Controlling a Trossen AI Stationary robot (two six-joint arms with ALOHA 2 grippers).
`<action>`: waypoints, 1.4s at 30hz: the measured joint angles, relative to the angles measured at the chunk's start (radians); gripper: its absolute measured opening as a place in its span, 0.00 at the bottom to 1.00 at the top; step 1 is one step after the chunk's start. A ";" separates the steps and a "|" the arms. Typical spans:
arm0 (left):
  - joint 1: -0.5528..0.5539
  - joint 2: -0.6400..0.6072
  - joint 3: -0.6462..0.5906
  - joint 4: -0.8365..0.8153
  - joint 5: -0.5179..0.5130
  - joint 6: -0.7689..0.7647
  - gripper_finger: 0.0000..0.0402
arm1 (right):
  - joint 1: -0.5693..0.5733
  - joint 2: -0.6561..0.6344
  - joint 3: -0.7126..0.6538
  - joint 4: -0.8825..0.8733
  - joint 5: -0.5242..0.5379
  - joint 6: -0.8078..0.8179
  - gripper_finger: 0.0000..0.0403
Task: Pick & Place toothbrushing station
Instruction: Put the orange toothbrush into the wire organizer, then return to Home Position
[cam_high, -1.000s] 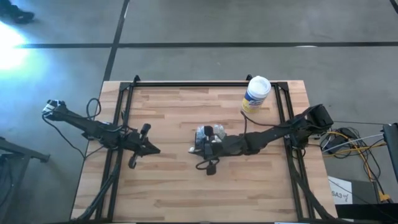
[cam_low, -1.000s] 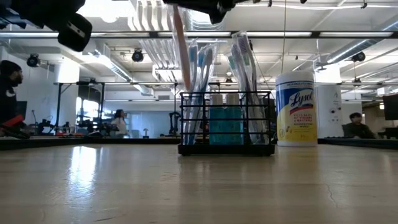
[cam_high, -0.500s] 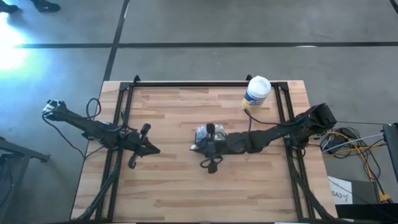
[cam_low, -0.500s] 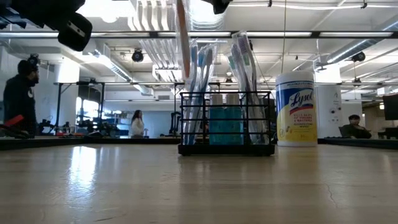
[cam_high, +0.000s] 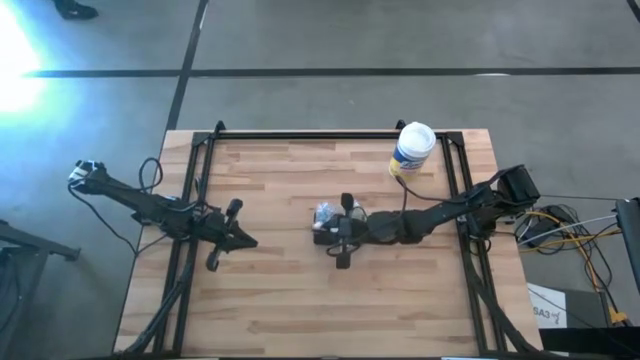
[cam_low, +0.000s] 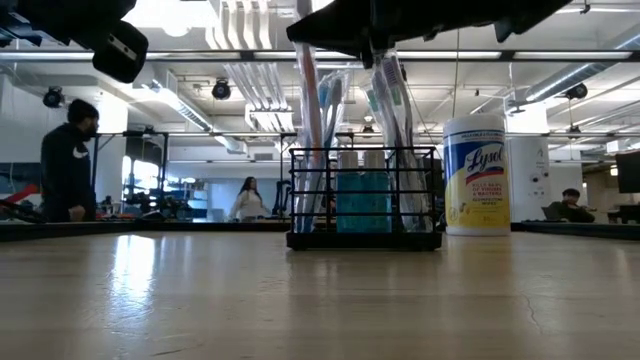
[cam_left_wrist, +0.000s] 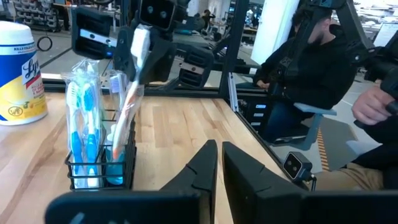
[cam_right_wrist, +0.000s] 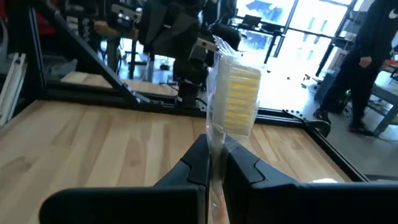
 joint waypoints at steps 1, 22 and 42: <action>0.000 0.000 0.000 0.000 0.000 0.000 0.07 | -0.003 0.000 -0.010 0.017 0.000 0.007 0.03; 0.000 0.032 0.000 0.001 -0.002 0.004 0.06 | -0.019 0.054 -0.047 0.086 0.002 0.036 0.04; 0.000 0.042 0.000 0.008 -0.002 0.002 0.07 | -0.021 0.045 -0.046 0.058 0.016 0.126 0.36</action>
